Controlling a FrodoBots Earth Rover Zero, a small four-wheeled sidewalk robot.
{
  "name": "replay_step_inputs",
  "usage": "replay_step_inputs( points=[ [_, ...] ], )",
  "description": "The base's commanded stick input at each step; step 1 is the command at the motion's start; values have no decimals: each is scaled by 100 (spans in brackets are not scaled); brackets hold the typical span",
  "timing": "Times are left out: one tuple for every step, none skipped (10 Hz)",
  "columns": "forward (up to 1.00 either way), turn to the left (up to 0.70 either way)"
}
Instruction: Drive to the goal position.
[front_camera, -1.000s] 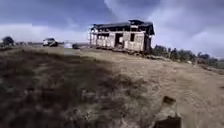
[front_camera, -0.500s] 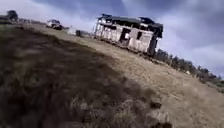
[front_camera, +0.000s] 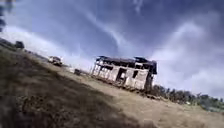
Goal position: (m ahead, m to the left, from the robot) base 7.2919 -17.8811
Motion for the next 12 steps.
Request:
replay_step_inputs(
  points=[
    [70, 27],
    [70, 27],
    [70, 27],
    [70, 27],
    [70, 27],
    [70, 27],
    [70, 27],
    [70, 27],
    [70, 0],
    [70, 0],
    [70, 0],
    [70, 0]
  ],
)
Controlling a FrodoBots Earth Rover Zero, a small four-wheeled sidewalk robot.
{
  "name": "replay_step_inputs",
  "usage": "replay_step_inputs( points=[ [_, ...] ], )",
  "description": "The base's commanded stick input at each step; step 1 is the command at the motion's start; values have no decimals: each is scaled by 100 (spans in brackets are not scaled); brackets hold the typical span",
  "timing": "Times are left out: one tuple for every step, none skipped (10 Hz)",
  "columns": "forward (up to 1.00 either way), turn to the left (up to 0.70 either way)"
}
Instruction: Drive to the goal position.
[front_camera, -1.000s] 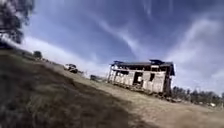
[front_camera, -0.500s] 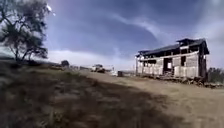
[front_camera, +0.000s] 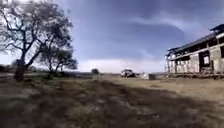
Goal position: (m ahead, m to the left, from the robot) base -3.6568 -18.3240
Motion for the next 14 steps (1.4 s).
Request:
replay_step_inputs(
  points=[
    [70, 0],
    [70, 0],
    [70, 0],
    [70, 0],
    [70, 0],
    [70, 0],
    [70, 0],
    [70, 0],
    [70, 0],
    [70, 27],
    [70, 27],
    [70, 27],
    [70, 27],
    [70, 27]
  ],
)
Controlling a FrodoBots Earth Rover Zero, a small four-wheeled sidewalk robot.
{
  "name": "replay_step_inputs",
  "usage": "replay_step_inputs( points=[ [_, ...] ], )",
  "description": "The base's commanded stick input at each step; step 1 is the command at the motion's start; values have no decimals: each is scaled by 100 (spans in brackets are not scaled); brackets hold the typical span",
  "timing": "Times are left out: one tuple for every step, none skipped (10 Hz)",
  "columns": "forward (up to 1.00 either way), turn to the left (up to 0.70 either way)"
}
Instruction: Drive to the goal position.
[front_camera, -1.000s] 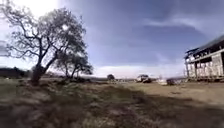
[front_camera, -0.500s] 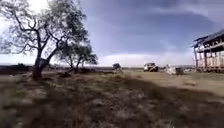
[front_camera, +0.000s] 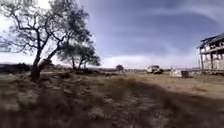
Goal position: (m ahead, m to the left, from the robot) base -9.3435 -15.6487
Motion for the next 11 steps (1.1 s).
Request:
replay_step_inputs(
  points=[
    [70, 27],
    [70, 27],
    [70, 27],
    [70, 27],
    [70, 27],
    [70, 27],
    [42, 34],
    [4, 44],
    [0, 45],
    [0, 45],
    [0, 45]
  ],
)
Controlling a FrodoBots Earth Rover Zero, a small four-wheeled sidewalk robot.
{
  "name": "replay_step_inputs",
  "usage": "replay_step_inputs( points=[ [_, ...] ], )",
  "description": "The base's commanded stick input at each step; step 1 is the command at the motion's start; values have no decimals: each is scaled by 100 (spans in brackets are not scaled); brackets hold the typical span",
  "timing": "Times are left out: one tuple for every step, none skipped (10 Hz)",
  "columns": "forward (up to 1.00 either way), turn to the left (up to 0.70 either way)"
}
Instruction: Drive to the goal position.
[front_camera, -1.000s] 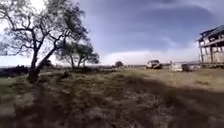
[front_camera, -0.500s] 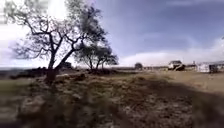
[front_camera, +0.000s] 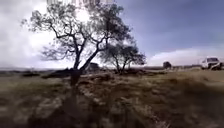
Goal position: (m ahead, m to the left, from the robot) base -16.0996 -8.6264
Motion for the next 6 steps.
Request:
replay_step_inputs(
  points=[
    [0, 45],
    [0, 45],
    [0, 45],
    [0, 45],
    [0, 45],
    [0, 45]
  ],
)
